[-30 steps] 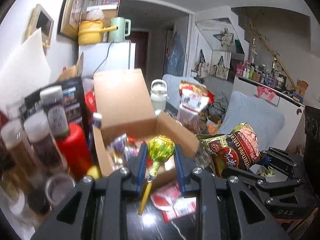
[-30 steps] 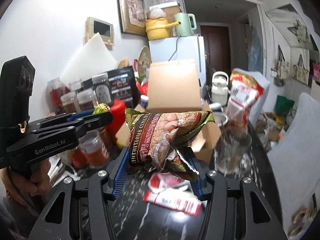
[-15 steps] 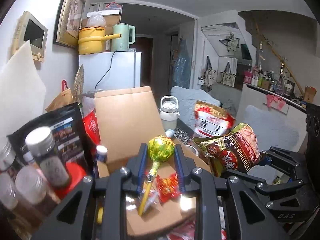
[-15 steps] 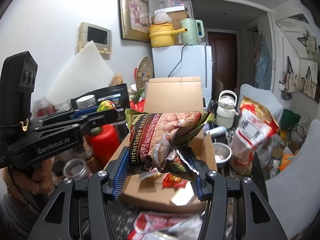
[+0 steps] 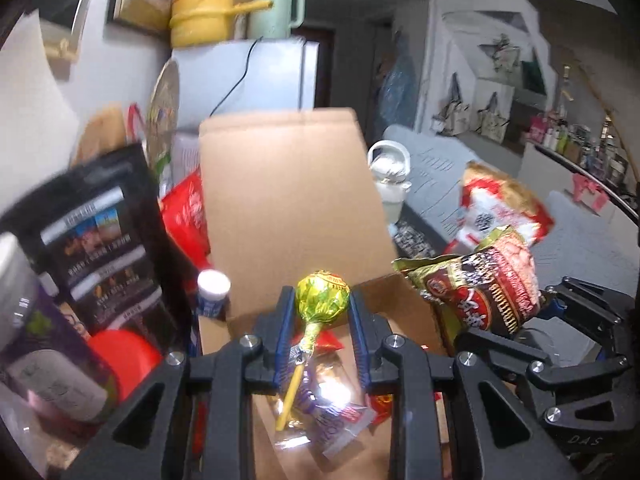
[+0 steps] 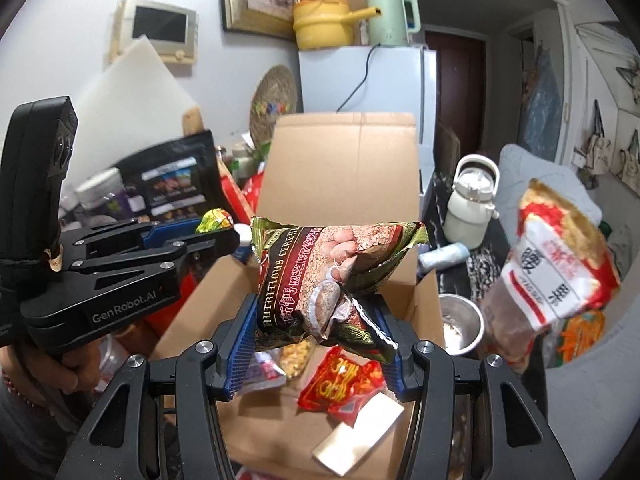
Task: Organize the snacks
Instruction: 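Lower the lollipop and cereal packet into the box and open both tools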
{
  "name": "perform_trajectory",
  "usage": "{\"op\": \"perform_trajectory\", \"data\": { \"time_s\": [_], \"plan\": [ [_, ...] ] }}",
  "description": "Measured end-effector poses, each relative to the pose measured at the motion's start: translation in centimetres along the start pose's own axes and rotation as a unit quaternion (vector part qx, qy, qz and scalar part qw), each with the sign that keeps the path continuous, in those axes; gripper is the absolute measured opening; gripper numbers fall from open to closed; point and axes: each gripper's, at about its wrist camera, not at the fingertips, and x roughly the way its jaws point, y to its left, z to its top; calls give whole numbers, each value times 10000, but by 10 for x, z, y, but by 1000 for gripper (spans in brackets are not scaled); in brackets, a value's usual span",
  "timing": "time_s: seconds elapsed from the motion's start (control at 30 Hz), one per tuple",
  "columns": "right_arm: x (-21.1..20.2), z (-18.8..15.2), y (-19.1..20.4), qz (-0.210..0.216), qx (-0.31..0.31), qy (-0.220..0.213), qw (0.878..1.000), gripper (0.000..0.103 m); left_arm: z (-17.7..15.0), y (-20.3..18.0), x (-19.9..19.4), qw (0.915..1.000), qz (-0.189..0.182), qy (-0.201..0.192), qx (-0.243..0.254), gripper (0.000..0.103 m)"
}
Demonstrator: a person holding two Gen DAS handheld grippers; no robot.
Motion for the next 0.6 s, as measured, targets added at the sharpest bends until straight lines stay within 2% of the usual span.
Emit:
{"op": "perform_trajectory", "data": {
  "time_s": [0.43,0.6],
  "plan": [
    [81,-16,-20,-50,51,947,9955,54,-16,12,63,9965,398,737,-47,26],
    [95,-23,-25,-126,45,1174,9930,54,-19,11,75,9950,335,934,-56,26]
  ]
}}
